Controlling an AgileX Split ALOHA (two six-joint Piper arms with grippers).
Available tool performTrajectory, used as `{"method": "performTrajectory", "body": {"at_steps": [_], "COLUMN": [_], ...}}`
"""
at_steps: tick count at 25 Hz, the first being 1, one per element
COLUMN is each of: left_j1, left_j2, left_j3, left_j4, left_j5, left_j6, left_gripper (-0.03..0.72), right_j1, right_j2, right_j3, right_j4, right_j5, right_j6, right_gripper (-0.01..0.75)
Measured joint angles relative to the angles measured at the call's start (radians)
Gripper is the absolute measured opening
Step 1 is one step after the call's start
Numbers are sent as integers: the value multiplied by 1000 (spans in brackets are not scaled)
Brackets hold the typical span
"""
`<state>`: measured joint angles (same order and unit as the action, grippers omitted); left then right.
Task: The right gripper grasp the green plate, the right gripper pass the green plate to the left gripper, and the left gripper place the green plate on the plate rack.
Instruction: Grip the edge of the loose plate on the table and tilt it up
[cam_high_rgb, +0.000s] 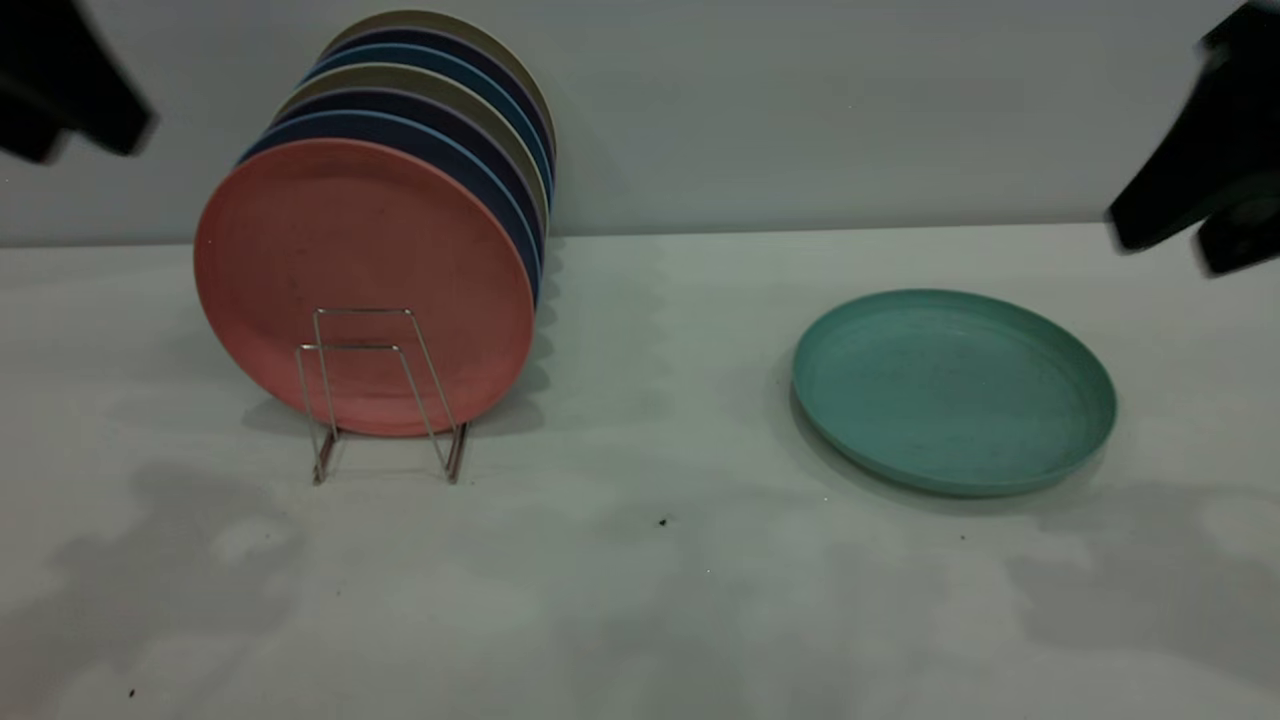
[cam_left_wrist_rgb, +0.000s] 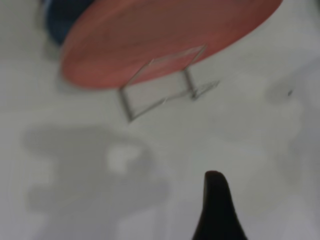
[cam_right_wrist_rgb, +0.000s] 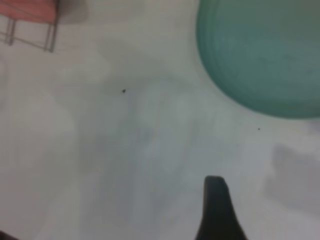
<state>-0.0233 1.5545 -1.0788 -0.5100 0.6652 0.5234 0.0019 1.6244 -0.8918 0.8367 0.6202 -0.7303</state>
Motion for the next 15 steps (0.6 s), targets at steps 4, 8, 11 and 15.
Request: {"method": "performTrajectory", "body": {"at_steps": [4,8,11,15], "left_j1": [-39,-133,-208,-292], "left_j2": [121,219,298,406], "left_j3": [-57,-92,-111,-114], "left_j4": [-122,-231,-322,-441], "left_j5": [-12,-36,-87,-203], "left_j6": [95,170,210,277], "left_gripper": [538,538,538,538], "right_j1": [-33,-106,-153,-199], "right_j2": [157,301,405,524], "right_j3": [-70,-142,-193,-245], "right_j4": [33,81,150,259], "right_j5": [-2,3,29,44], "right_j6": [-16,-43,-104,-190], "right_gripper": [529,529,529,529]}}
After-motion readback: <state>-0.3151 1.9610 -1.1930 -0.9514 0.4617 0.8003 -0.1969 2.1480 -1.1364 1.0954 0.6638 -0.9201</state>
